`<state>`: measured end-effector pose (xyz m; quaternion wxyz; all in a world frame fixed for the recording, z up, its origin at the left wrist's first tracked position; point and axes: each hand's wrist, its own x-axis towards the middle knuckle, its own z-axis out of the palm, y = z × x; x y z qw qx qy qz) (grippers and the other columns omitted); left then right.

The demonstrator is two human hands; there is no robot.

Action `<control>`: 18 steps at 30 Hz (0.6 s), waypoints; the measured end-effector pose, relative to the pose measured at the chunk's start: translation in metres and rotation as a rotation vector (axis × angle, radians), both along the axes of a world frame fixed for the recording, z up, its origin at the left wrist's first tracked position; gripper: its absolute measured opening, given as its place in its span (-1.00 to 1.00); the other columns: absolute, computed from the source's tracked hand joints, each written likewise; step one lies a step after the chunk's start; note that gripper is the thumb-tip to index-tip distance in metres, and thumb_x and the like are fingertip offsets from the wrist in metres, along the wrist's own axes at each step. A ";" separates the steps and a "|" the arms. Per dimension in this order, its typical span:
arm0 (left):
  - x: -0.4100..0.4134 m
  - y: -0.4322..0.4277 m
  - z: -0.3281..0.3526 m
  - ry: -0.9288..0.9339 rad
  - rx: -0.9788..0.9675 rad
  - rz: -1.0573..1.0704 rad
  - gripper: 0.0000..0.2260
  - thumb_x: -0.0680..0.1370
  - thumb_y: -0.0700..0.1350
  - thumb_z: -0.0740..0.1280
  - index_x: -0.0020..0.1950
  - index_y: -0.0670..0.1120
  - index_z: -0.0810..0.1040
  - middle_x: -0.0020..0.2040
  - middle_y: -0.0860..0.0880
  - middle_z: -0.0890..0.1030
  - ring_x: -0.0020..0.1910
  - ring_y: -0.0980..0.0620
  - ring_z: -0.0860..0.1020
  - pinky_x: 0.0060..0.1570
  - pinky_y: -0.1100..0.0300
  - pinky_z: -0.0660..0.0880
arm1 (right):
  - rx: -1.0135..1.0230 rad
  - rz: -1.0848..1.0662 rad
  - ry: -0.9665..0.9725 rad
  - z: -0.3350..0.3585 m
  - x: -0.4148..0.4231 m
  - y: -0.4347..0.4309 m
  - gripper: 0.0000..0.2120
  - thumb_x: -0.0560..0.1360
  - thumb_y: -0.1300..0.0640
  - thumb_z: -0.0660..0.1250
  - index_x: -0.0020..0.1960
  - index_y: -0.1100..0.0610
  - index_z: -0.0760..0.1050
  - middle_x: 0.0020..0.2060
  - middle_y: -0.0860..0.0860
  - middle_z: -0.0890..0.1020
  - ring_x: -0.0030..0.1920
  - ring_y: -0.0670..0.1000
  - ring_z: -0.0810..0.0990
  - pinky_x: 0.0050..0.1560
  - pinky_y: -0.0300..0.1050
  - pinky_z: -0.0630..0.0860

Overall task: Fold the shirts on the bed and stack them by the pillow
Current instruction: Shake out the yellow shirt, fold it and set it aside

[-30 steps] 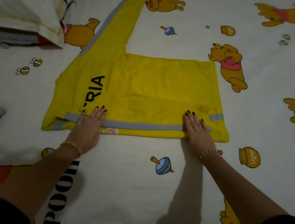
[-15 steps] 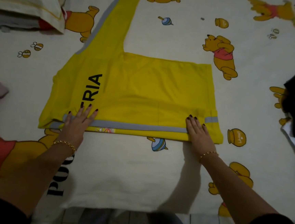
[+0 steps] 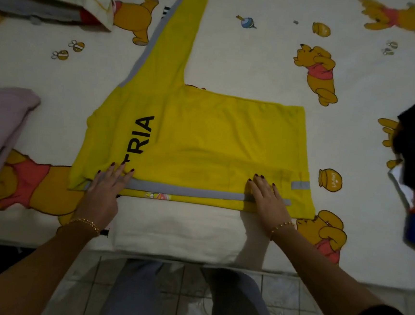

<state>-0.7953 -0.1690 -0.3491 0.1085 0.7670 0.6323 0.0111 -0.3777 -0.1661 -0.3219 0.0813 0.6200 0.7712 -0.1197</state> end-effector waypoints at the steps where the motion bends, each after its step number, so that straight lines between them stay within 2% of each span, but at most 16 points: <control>1: -0.008 0.001 0.003 -0.029 0.018 0.057 -0.13 0.18 -0.59 0.30 0.45 -0.12 0.31 0.46 -0.18 0.30 0.44 -0.20 0.22 0.36 -0.17 0.12 | 0.026 0.017 0.030 -0.004 -0.013 0.007 -0.49 0.50 0.42 0.18 0.44 0.27 0.28 0.44 0.26 0.29 0.45 0.28 0.24 0.41 0.21 0.17; 3: -0.019 0.005 0.009 -0.110 0.076 0.148 -0.21 0.23 -0.61 0.27 0.41 -0.14 0.38 0.41 -0.22 0.36 0.40 -0.25 0.29 0.33 -0.23 0.20 | 0.034 0.034 0.069 -0.007 -0.038 0.021 -0.53 0.40 0.43 0.25 0.31 0.28 0.44 0.29 0.28 0.47 0.32 0.32 0.42 0.31 0.27 0.30; 5: -0.035 0.008 0.015 -0.207 0.148 0.273 -0.37 0.33 -0.57 0.23 0.36 -0.17 0.45 0.35 -0.25 0.42 0.31 -0.28 0.38 0.26 -0.23 0.33 | 0.051 0.075 0.107 -0.004 -0.076 0.039 -0.58 0.35 0.37 0.22 0.20 0.28 0.51 0.14 0.27 0.56 0.17 0.31 0.54 0.21 0.28 0.42; 7: -0.048 0.012 0.021 -0.307 0.193 0.406 -0.51 0.41 -0.45 0.17 0.30 -0.19 0.48 0.27 -0.25 0.47 0.20 -0.27 0.45 0.17 -0.16 0.42 | 0.057 0.119 0.140 -0.001 -0.115 0.058 -0.57 0.27 0.34 0.27 0.14 0.27 0.53 0.02 0.25 0.59 0.03 0.30 0.58 0.13 0.24 0.50; 9: -0.059 0.018 0.023 -0.394 0.188 0.557 -0.60 0.45 -0.36 0.12 0.25 -0.22 0.49 0.20 -0.24 0.50 0.13 -0.24 0.48 0.08 -0.07 0.44 | 0.061 0.170 0.162 -0.001 -0.154 0.077 -0.47 0.17 0.38 0.43 0.15 0.26 0.52 0.02 0.24 0.58 0.02 0.29 0.57 0.12 0.21 0.50; 11: -0.068 0.026 0.023 -0.457 0.116 0.706 -0.68 0.50 -0.36 0.16 0.22 -0.24 0.50 0.17 -0.25 0.51 0.10 -0.23 0.49 0.03 -0.03 0.44 | 0.075 0.226 0.164 0.003 -0.193 0.094 -0.47 0.28 0.36 0.41 0.25 0.23 0.46 0.15 0.21 0.53 0.16 0.27 0.50 0.25 0.17 0.40; 13: -0.076 0.032 0.021 -0.454 0.045 0.764 -0.75 0.53 -0.32 0.20 0.19 -0.23 0.50 0.13 -0.24 0.52 0.07 -0.22 0.50 0.01 -0.01 0.44 | 0.076 0.272 0.164 0.007 -0.232 0.112 -0.55 0.46 0.31 0.26 0.34 0.19 0.38 0.26 0.18 0.44 0.28 0.22 0.39 0.30 0.14 0.30; 16: -0.080 0.038 0.021 -0.460 -0.016 0.744 -0.85 0.55 -0.21 0.26 0.07 -0.20 0.54 0.03 -0.20 0.53 0.00 -0.17 0.51 -0.03 0.00 0.47 | 0.126 0.303 0.164 0.014 -0.283 0.140 -0.63 0.55 0.27 0.15 0.35 0.15 0.36 0.21 0.17 0.41 0.24 0.21 0.38 0.12 0.08 0.36; 18: -0.080 0.041 0.021 -0.458 -0.052 0.733 -0.89 0.55 -0.14 0.29 -0.02 -0.17 0.53 -0.08 -0.15 0.54 -0.08 -0.13 0.51 -0.14 0.02 0.48 | 0.101 0.322 0.145 0.016 -0.312 0.157 -0.58 0.55 0.29 0.15 0.39 0.12 0.29 0.18 0.16 0.40 0.20 0.20 0.39 -0.03 0.04 0.40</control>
